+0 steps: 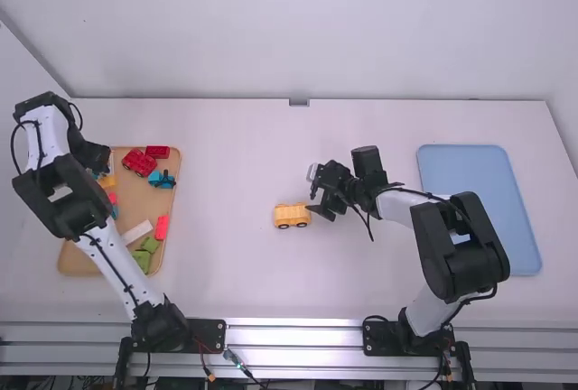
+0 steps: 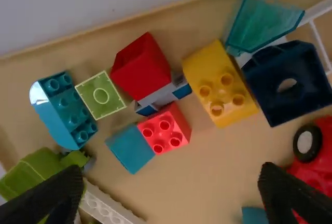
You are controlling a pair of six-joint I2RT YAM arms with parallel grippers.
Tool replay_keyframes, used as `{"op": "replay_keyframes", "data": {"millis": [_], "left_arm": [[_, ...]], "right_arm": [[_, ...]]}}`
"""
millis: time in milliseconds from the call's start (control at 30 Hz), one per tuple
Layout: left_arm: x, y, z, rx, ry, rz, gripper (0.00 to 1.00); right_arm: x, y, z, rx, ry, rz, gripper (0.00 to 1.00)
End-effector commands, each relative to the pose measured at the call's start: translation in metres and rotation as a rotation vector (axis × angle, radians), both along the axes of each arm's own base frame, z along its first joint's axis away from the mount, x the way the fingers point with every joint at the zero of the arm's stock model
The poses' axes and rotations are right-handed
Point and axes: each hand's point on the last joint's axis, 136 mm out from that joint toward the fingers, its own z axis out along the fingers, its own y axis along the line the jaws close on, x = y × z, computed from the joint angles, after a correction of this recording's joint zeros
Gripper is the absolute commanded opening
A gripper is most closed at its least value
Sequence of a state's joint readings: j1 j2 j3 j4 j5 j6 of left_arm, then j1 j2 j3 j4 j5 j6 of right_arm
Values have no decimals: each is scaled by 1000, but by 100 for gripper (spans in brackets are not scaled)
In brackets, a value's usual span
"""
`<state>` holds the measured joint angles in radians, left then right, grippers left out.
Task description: Assemble lego blocks to make yellow taxi
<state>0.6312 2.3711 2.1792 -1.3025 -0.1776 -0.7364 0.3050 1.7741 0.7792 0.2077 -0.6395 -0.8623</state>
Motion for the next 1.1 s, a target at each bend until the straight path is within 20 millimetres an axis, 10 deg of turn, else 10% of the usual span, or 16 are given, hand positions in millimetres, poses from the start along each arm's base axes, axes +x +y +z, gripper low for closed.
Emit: {"op": "replay_keyframes", "data": {"millis": [0, 1067], "left_arm": [[-4, 3, -5, 16, 10, 22, 67], [24, 17, -40, 76, -134, 128, 56]], "right_arm": [[3, 2, 11, 11, -27, 3, 99], [4, 0, 9, -2, -24, -7, 99]]}}
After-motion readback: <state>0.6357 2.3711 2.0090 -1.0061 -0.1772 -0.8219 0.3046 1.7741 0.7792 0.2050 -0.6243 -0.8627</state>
